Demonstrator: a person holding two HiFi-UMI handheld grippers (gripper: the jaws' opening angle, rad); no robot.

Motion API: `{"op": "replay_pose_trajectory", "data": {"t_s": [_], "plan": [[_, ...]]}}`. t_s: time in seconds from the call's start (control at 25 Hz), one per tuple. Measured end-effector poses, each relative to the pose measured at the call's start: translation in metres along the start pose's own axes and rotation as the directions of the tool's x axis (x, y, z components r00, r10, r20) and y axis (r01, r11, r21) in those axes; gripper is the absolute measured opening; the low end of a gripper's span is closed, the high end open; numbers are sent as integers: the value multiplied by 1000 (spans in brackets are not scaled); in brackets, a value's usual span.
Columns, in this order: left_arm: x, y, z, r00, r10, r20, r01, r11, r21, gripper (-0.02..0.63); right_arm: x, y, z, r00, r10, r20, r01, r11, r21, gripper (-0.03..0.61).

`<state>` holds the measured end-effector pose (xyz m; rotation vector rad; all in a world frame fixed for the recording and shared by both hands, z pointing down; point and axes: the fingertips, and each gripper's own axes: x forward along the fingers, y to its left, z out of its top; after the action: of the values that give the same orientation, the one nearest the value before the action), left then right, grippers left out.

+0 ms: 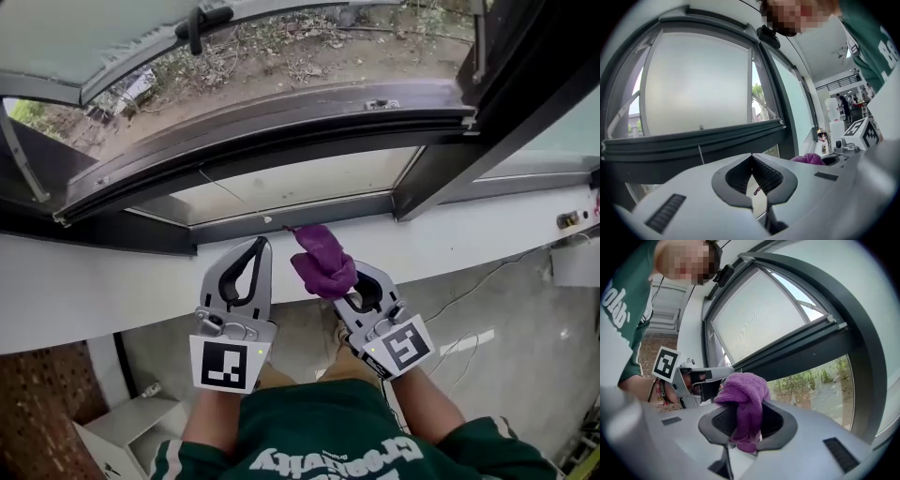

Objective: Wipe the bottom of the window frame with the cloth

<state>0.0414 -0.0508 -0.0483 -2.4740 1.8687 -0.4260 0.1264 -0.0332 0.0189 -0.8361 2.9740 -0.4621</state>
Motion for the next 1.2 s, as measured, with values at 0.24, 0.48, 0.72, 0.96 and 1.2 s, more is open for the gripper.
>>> {"op": "replay_pose_trajectory", "data": {"t_s": [0.24,0.48,0.72,0.96,1.2], "plan": [[-48,62,-46,1000,-17,16,18,999,-34,9,60,53,-34,999,-24,-22,24,999,-29,104],[-106,146,-125,998,-63,13,64,996,-63,9,130,121,-90,992,-115,-43,115,993,7,104],[-140,213,-189,999,-11,33,13,998,-65,9,193,161,-168,984,-122,-127,121,992,-19,104],[-155,256,-276,990,136,-23,-138,982,-131,9,249,186,-258,967,19,-253,-24,1000,-16,103],[-146,265,-351,978,201,-61,-209,956,-206,9,297,192,-317,961,89,-262,-100,995,-27,103]]}}
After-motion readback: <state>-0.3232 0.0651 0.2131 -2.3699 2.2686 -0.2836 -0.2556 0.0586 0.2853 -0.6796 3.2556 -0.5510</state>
